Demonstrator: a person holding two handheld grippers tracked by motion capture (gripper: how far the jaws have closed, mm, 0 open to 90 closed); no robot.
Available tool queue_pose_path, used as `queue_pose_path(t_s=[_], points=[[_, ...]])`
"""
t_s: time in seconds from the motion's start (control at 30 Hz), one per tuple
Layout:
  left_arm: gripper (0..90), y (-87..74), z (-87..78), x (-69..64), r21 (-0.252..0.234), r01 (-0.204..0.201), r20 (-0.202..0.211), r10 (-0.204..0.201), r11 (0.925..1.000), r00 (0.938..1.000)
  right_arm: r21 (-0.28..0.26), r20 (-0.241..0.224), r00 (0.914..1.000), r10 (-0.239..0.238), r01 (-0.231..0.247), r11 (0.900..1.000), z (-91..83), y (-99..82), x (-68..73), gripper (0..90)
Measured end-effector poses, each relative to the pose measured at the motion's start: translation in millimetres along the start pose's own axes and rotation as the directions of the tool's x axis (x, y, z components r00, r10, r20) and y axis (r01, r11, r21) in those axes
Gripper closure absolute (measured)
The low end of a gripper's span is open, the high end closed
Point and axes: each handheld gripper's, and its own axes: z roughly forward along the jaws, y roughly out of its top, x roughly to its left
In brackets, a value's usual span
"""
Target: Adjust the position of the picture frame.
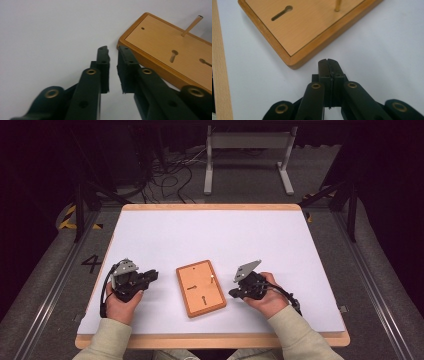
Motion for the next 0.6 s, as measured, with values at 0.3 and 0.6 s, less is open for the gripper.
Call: queue_pose_path(t_s=[0.3, 0.6], points=[[89.9, 16.0, 27.9, -5.9, 0.158, 0.038, 0.008, -0.039, 0.9867, 0.9992, -0.034, 0.029, 0.9982, 0.053, -0.052, 0.9981, -18.2, -15.1, -7.5, 90.0], [89.8, 27.3, 63.9, -20.5, 0.329, -0.007, 0.058, -0.013, 0.9444, 0.9983, -0.044, 0.045, 0.9964, 0.072, -0.07, 0.9966, -27.1, -22.0, -7.7, 89.8]])
